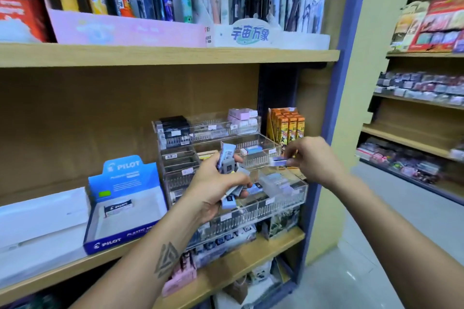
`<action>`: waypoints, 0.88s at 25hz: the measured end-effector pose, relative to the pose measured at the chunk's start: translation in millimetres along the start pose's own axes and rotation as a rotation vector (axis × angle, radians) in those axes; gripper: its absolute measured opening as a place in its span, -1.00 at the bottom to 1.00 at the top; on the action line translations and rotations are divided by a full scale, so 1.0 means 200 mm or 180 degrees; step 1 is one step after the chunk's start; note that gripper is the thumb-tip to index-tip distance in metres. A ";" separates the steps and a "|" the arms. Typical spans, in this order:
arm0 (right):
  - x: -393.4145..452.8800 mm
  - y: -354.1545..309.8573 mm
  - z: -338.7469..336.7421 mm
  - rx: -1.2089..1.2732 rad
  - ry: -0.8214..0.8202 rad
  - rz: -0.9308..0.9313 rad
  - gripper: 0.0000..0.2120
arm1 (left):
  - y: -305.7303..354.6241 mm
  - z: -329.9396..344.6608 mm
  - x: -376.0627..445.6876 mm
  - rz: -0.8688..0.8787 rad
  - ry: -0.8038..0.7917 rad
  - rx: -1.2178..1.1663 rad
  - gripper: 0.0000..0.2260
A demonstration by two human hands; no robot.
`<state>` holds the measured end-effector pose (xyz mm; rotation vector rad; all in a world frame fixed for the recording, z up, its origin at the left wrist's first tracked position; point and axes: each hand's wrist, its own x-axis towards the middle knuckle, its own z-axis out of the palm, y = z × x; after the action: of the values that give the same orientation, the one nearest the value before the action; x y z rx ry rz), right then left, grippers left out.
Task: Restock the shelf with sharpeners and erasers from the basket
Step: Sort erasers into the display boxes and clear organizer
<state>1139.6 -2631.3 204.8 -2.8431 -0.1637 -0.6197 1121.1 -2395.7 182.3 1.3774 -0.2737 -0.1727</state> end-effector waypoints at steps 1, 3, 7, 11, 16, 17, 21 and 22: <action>0.01 0.03 -0.02 -0.0132 0.0018 0.0040 -0.89 | -0.01 0.00 0.00 -0.0009 0.0002 -0.0023 -0.67; 0.01 0.04 -0.03 -0.0398 -0.0386 0.0031 -0.87 | -0.01 0.02 0.02 -0.0047 -0.0011 -0.0082 -0.67; -0.03 0.00 -0.05 -0.0590 -0.0810 -0.0089 -0.88 | 0.01 0.08 0.05 -0.0235 -0.0166 -0.0179 -0.64; -0.02 -0.02 -0.07 -0.0711 -0.1079 -0.0225 -0.90 | -0.02 0.09 0.06 -0.0392 -0.0174 -0.0449 -0.64; -0.01 -0.06 0.02 -0.0891 -0.1317 -0.0335 -0.93 | -0.04 0.07 0.06 -0.0447 -0.0197 -0.0993 -0.65; 0.00 -0.06 0.02 -0.0977 -0.1334 -0.0328 -0.94 | -0.04 0.06 0.06 -0.0438 -0.0195 -0.0980 -0.66; -0.01 -0.16 -0.01 0.0462 -0.0876 -0.0208 -0.80 | -0.05 0.06 0.07 -0.0450 -0.0090 -0.1007 -0.68; -0.04 -0.21 -0.02 0.1364 -0.0811 -0.0125 -0.72 | -0.05 0.06 0.07 -0.0466 -0.0055 -0.1008 -0.69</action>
<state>1124.1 -2592.1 212.9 -2.4916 -0.3498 -0.1929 1132.1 -2413.0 176.2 1.0815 -0.1517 -0.3355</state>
